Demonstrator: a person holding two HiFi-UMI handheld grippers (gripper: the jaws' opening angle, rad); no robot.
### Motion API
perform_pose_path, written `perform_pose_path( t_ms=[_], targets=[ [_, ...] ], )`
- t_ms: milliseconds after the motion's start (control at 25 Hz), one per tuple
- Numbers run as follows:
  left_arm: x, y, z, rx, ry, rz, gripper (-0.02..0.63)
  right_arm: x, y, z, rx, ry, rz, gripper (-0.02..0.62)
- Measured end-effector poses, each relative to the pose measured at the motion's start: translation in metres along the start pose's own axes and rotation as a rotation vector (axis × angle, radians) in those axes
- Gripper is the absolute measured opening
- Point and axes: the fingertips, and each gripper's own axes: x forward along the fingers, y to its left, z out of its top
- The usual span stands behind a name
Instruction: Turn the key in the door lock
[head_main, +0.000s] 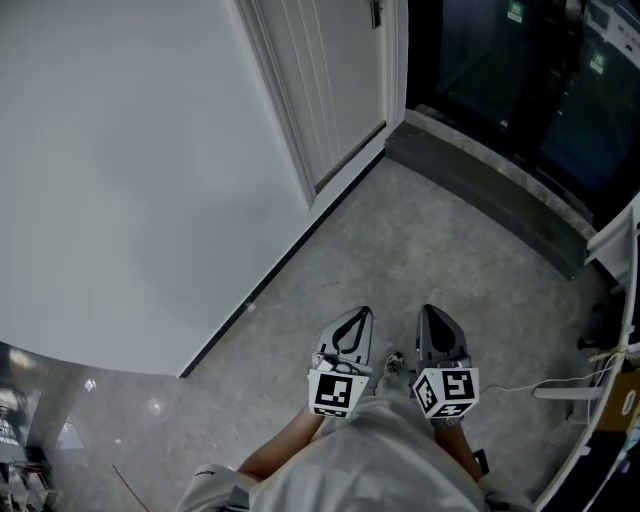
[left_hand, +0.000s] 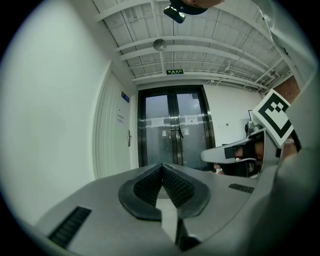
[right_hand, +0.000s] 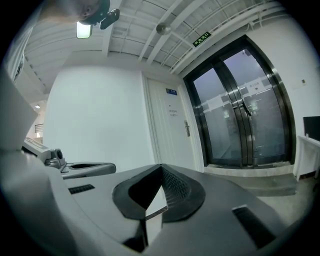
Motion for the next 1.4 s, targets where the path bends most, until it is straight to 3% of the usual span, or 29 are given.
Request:
perform_pose_path(
  t_ms=[280,800,1080,1400],
  targets=[
    [0.072,0.015,0.009,0.000,0.007,0.036,0.009,0.050,-0.047,0.020,-0.007,0.006,0.027,-0.008],
    [0.172,0.037,0.019,0.021,-0.007,0.175,0.009,0.100,-0.200,0.055,-0.021,-0.032,-0.050,-0.008],
    [0.188,0.057,0.021,0.030,-0.032,0.165,0.009,0.114,-0.229,0.053,-0.010,-0.011,-0.053,-0.008],
    [0.233,0.073,0.002,0.024,0.013,0.165,0.008,0.134,-0.251,0.039,-0.020,0.026,-0.052,-0.008]
  ],
)
